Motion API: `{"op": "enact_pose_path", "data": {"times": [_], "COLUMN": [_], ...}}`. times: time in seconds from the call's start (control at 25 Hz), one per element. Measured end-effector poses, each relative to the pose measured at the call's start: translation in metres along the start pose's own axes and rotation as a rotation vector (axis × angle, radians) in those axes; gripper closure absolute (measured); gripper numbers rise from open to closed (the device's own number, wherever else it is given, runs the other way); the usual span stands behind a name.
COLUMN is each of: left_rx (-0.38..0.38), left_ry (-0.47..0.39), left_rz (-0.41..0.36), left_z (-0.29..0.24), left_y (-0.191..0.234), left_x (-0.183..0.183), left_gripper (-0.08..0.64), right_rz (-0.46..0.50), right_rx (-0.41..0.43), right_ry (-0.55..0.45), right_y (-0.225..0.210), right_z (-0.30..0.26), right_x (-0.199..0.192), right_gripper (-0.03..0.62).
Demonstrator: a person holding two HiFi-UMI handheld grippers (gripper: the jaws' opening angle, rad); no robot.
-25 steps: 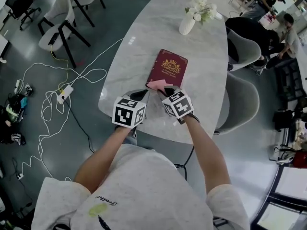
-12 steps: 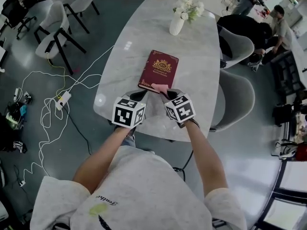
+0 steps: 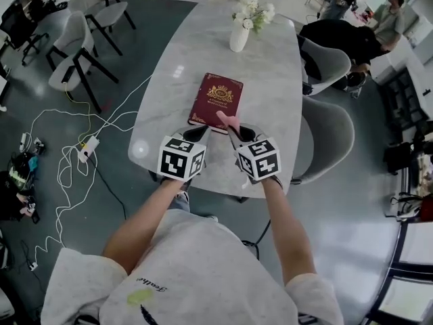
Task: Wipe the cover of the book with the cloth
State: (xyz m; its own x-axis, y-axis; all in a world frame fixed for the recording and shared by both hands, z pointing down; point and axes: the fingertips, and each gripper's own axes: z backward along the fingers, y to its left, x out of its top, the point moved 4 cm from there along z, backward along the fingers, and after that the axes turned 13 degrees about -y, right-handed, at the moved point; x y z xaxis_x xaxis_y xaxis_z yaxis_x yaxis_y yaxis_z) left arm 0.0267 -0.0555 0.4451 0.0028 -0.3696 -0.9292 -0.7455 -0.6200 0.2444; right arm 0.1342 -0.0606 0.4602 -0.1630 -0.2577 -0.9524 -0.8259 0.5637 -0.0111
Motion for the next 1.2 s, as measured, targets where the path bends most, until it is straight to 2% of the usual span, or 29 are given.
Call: {"op": "enact_pose_path", "data": {"times": [0.24, 0.48, 1.2], "left_rx": [0.023, 0.024, -0.003], "left_ry": [-0.04, -0.093, -0.102], "left_rz": [-0.026, -0.062, -0.089], "left_z": [0.01, 0.017, 0.01], "left_y": [-0.004, -0.007, -0.027], "left_x": [0.015, 0.025, 0.028], "left_gripper": [0.554, 0.554, 0.554], "right_rz": [-0.005, -0.057, -0.059], "right_rx": [-0.028, -0.053, -0.061], "right_ry": [-0.089, -0.164, -0.188], "right_y": [0.002, 0.007, 0.003], "right_z": [0.02, 0.034, 0.047], "right_x": [0.024, 0.035, 0.035], "right_gripper": [0.574, 0.574, 0.574]}}
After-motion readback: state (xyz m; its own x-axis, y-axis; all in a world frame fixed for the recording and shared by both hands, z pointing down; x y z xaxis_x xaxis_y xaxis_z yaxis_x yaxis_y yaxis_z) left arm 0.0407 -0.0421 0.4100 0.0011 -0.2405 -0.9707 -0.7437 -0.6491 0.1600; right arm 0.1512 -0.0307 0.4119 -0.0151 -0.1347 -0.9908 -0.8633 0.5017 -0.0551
